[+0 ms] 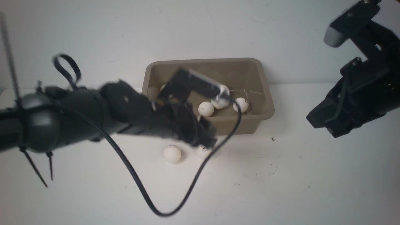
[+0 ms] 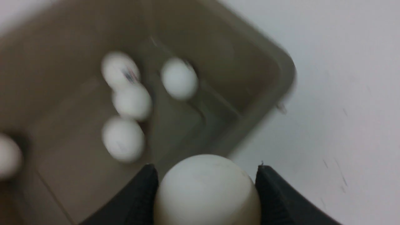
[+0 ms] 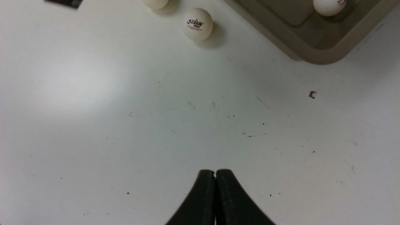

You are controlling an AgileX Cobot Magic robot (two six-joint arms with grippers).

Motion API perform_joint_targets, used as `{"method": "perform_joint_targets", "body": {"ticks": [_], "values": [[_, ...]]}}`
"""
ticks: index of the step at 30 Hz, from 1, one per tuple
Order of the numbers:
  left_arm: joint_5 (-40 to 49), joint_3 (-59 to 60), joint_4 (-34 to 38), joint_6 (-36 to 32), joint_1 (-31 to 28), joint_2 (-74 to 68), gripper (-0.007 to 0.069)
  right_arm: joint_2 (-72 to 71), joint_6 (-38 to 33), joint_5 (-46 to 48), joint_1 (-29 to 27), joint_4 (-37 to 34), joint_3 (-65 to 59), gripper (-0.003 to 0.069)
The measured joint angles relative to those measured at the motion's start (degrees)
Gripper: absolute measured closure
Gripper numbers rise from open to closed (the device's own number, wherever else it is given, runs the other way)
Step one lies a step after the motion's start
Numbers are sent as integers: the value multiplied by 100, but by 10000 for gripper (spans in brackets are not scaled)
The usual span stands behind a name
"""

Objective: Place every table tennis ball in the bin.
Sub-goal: Use the left arm to clamp the table tennis ball closest to it, then use the left arm to put the table tennis ball into the box

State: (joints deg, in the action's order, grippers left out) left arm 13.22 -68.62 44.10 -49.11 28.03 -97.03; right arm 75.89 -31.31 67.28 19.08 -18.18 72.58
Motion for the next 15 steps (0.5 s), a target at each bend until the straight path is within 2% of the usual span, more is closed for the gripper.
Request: {"method": "perform_joint_targets", "body": {"ticks": [4, 10, 15], "values": [[578, -1183, -377, 246, -292, -991, 272, 0, 0, 0, 0, 9, 0, 675], [1772, -2577, -1470, 574, -548, -2418, 272, 0, -6, -6, 0, 9, 0, 675], [2788, -3410, -2081, 638, -615, -2921, 272, 0, -6, -6, 0, 9, 0, 675]]}}
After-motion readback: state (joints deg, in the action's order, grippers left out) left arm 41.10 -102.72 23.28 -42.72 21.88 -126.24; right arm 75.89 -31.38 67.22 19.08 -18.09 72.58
